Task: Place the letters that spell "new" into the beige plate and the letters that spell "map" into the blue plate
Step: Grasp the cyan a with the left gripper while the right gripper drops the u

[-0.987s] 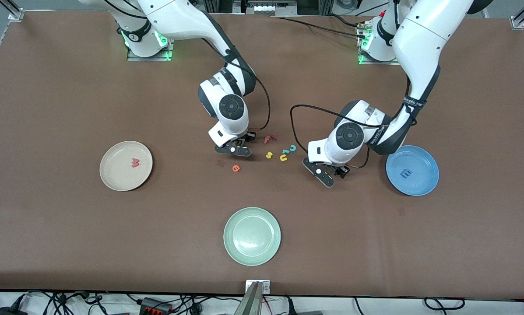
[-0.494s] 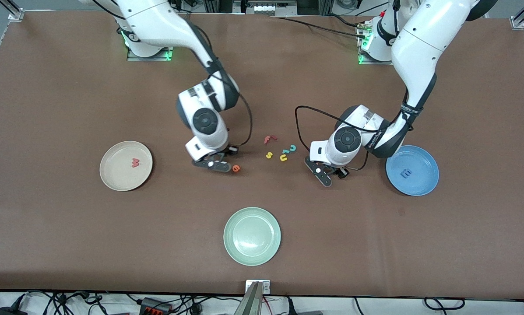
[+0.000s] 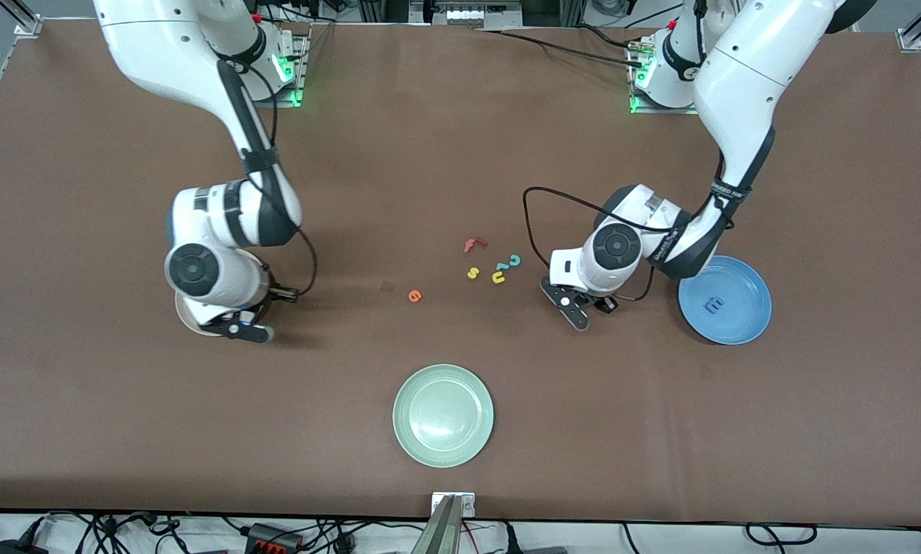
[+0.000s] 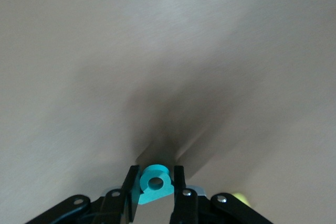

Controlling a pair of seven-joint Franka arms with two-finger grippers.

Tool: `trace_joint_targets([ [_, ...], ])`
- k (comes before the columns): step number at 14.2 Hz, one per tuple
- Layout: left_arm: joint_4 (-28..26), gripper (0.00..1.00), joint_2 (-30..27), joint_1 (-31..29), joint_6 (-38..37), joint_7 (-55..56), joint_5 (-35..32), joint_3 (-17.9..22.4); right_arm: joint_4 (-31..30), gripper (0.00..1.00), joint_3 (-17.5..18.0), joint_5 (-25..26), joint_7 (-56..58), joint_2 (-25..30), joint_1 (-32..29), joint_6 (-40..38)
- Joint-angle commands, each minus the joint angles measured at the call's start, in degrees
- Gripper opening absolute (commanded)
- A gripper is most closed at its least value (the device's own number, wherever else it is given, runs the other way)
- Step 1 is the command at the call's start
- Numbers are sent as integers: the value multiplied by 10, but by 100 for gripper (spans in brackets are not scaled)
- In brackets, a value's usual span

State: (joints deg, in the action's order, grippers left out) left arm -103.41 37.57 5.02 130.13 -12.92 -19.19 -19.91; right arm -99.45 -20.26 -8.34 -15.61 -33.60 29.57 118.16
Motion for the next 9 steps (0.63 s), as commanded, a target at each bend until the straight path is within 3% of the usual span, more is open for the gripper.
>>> trace_joint_targets([
  [1, 17, 0, -50, -42, -80, -11, -9, -5, -20, 27, -17, 5, 75, 9, -23, -17],
  [4, 35, 5, -72, -105, -154, -11, -9, -4, -39, 27, -17, 5, 136, 9, -56, -17],
  [7, 9, 7, -68, -169, -150, -10, -9, -4, -47, 28, -17, 5, 159, 8, -76, -9],
  [8, -3, 17, -65, -183, -137, -10, -9, -4, -46, 28, -17, 5, 160, 6, -79, -5],
  [9, -24, 18, -62, -201, -114, -9, -9, -4, -47, 29, -17, 5, 160, 4, -81, 1],
])
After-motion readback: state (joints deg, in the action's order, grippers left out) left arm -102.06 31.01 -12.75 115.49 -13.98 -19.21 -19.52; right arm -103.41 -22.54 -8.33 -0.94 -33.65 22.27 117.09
